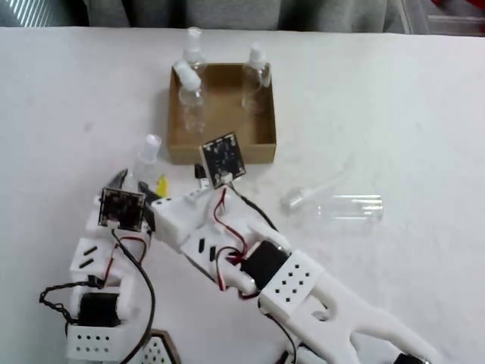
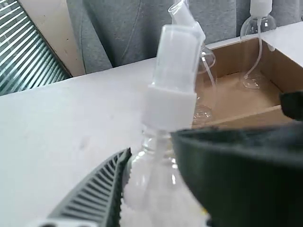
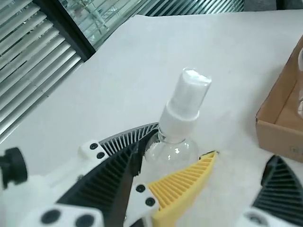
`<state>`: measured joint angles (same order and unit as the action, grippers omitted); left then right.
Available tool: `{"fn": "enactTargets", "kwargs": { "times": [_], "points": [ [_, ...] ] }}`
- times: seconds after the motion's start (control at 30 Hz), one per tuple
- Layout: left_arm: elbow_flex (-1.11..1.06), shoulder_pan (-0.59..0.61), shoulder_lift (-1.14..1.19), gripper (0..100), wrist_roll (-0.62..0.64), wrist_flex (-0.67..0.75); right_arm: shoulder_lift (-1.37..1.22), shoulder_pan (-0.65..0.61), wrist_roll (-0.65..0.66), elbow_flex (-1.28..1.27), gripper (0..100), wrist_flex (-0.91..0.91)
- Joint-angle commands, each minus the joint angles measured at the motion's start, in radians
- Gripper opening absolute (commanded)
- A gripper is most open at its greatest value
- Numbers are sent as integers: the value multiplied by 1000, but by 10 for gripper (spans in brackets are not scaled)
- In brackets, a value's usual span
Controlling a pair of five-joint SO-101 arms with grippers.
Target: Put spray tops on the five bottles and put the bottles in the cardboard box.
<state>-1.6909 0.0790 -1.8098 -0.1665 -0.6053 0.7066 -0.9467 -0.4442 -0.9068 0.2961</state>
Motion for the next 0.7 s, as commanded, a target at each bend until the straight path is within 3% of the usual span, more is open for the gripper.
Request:
{"fn": "enactTargets", "kwargs": {
  "times": [0.0, 0.17, 0.53, 0.67],
  "points": [
    [15, 64, -19, 55, 80, 32, 67, 42, -3, 14, 361, 1],
    [21, 150, -19, 54, 138, 69, 163, 107, -3, -8, 361, 4],
    [46, 209, -19, 54, 149, 138, 245, 242, 3, -81, 361, 7],
    [98, 317, -19, 54, 295, 126, 246, 239, 3, -107, 361, 2]
  ]
}}
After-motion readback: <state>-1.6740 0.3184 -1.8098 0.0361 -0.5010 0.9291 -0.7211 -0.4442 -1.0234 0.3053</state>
